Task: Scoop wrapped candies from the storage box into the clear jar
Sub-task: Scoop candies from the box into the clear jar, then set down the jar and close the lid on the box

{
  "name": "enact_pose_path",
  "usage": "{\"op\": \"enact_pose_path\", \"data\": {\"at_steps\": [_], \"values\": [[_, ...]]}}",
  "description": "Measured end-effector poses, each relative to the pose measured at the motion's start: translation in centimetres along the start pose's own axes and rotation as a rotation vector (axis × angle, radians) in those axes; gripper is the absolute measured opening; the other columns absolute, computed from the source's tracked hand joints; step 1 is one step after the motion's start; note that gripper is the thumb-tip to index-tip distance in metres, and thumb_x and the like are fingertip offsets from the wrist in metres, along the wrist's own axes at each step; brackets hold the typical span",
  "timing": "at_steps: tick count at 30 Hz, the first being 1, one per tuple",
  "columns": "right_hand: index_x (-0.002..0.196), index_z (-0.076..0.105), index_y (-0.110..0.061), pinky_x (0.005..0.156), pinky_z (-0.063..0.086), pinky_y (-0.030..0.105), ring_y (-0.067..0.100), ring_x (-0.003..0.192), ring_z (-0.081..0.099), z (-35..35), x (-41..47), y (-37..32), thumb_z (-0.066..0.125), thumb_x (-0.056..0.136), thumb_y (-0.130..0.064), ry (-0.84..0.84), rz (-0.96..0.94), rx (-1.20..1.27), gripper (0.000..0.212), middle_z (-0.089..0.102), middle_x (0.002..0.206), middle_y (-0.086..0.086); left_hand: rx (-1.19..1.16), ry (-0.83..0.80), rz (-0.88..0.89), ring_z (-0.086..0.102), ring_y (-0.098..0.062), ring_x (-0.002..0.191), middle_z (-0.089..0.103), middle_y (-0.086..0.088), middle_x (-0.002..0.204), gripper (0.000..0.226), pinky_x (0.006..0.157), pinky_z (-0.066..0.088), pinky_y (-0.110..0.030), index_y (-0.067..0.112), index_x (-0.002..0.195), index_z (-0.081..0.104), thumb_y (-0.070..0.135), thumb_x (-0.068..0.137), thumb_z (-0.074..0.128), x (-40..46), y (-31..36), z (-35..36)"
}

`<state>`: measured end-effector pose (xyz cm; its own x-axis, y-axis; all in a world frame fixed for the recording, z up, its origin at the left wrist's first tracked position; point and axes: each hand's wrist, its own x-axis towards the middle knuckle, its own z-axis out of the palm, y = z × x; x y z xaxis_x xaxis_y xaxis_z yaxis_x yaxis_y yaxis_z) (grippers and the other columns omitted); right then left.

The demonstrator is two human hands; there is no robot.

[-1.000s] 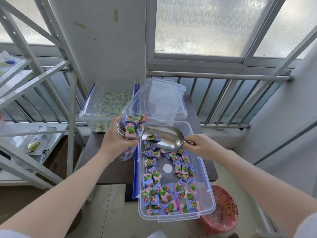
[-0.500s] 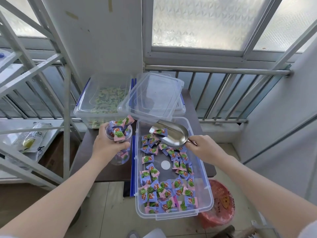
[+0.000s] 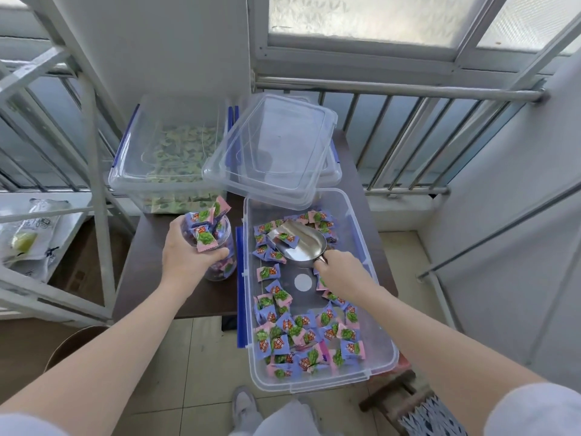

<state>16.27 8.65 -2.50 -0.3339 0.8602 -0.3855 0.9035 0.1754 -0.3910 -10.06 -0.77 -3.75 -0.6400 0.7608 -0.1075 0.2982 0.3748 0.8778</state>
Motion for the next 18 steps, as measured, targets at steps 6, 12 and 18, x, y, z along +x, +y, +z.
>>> {"op": "enact_pose_path", "data": {"at_steps": [6,12,18], "values": [[0.113,0.058,0.002,0.069,0.043,0.036,0.033,0.091,0.059,1.9,1.5,-2.0,0.032,0.100,-0.010,-0.079,0.024,-0.067,0.031,0.060,0.107,0.019,-0.028,-0.066,0.013,0.060,-0.018,0.112,0.058,0.001,0.123,0.093,0.097,0.050,-0.041,0.028,0.127,0.038,0.016,0.052,0.092,-0.1,-0.5,0.3],[0.100,0.056,0.003,0.072,0.045,0.035,0.032,0.093,0.059,2.5,2.5,-3.3,0.040,0.097,-0.016,-0.163,0.005,-0.037,0.025,0.061,0.106,0.019,-0.016,-0.189,-0.022,0.043,-0.014,0.131,0.042,-0.002,0.144,0.101,0.101,0.043,-0.030,0.021,0.147,0.024,-0.018,0.066,0.070,-0.2,-0.9,-1.3],[0.117,0.048,0.001,0.075,0.040,0.032,0.027,0.089,0.052,-2.2,6.1,-6.7,0.046,0.091,-0.022,0.112,0.192,0.635,0.035,0.055,0.104,0.011,-0.035,0.071,-0.028,0.044,-0.020,0.133,0.051,-0.006,0.140,0.073,0.105,0.033,-0.029,0.013,0.135,0.047,-0.022,0.072,0.042,0.2,0.8,-2.7]]}}
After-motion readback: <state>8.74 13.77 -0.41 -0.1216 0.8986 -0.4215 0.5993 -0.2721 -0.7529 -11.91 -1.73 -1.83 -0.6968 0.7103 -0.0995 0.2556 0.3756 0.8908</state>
